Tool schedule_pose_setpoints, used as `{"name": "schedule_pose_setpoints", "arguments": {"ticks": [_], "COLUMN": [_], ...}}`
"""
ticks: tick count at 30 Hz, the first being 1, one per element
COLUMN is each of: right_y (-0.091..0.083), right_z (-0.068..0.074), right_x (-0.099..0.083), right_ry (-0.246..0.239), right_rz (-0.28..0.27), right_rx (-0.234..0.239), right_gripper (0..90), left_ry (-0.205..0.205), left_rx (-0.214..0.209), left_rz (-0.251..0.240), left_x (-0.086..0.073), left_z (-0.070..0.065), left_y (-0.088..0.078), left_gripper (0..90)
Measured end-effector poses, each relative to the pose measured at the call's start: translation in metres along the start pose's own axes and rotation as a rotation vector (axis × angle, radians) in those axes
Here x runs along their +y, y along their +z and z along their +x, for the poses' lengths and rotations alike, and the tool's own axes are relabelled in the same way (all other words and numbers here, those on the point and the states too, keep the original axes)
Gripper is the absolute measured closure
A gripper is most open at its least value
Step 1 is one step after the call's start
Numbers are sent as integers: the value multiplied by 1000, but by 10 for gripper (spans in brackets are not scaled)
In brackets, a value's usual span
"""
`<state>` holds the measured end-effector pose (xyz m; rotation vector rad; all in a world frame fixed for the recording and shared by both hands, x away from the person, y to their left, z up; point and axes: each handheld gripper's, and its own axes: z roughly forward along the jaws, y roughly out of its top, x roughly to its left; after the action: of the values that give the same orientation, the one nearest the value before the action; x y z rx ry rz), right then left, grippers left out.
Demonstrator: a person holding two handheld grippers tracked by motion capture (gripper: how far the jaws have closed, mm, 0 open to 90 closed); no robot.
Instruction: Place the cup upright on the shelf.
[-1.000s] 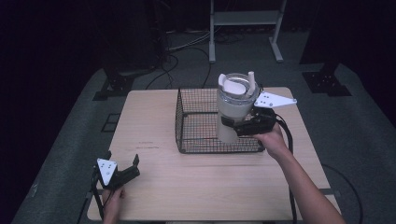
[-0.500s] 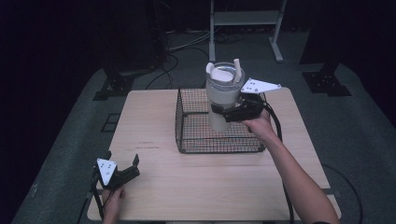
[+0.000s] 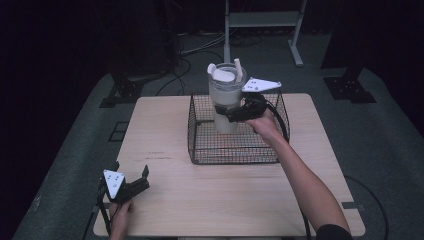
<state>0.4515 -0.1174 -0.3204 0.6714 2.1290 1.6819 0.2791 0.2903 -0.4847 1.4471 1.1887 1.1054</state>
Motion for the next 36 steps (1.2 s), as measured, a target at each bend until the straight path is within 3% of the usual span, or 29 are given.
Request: {"name": "schedule_pose_setpoints", "arguments": {"ticks": [4,13,23,25,36], "right_y": [13,38,54,58,72], "right_z": [-2,-13,-23,-25,-34], "right_x": [1,-10,-24,-29,-49], "right_ry": [-22,-2,13,40,44], "right_rz": [7,47,72,76,126], "right_rx": [1,20,31,39,36], "right_gripper": [84,83,83,83,83], "left_ry": [2,3,1,1,3], "left_rx": [-1,-4,-7,-8,-12], "left_rz": [-2,-3,-2,-2,-4], "left_x": [0,0,0,0,0], "left_z": [0,0,1,1,1], "left_y": [0,0,0,-1,-1], "left_gripper": [0,0,0,0,0]}}
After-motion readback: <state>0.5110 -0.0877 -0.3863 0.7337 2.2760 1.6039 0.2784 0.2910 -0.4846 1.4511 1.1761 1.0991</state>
